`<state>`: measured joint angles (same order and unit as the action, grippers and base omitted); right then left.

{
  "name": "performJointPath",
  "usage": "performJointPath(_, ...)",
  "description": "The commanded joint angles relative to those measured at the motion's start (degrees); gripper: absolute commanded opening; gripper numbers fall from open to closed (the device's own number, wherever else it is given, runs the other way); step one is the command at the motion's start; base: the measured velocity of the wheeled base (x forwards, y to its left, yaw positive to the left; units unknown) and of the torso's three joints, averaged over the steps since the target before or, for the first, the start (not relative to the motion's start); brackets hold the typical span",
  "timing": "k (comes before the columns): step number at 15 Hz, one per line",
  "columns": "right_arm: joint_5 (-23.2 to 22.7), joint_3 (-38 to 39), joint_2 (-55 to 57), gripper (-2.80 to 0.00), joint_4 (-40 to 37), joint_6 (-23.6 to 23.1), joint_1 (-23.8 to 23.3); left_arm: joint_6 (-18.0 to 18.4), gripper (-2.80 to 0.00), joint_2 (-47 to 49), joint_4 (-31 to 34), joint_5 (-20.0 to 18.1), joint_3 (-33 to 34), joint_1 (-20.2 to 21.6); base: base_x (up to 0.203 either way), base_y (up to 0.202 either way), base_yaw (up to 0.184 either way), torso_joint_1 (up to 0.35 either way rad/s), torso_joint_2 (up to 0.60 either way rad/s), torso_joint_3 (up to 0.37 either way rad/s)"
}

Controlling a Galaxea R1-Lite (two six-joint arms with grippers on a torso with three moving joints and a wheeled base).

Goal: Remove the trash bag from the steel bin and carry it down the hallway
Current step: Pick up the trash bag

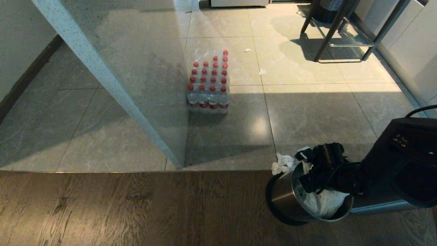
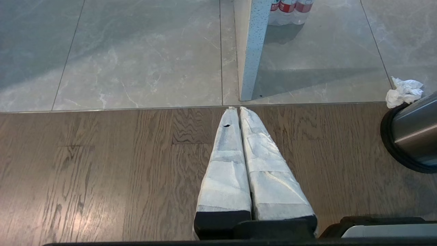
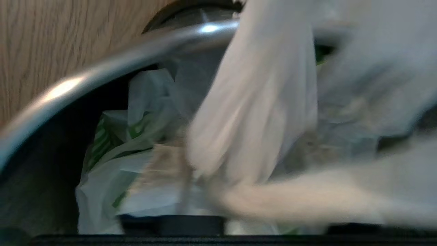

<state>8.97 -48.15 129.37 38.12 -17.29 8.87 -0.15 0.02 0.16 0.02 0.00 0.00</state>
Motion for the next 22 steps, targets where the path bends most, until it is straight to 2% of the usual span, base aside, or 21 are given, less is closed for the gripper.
performJointPath(1,0.58,1.29,-2.25,-2.8,2.18,-0.03,0.61,-0.02,-2.8,-0.02,0.01,-0.02,0.0,0.0,0.0,0.0,0.0,0.0,0.0,0.0)
performJointPath(7,1.8,9.2,-11.53,-2.8,3.03,0.67,0.97,-0.02,-2.8,-0.02,0.01,-0.02,0.0,0.0,0.0,0.0,0.0,0.0,0.0,0.0)
performJointPath(17,1.81,16.44,-40.29,-2.8,-8.27,0.59,-0.29,-0.02,-2.8,-0.02,0.01,0.03,0.0,0.0,0.0,0.0,0.0,0.0,0.0,0.0)
performJointPath(22,1.69,15.69,-50.31,-2.8,-15.1,0.3,-0.59,-0.02,-2.8,-0.02,0.01,-0.02,0.0,0.0,0.0,0.0,0.0,0.0,0.0,0.0)
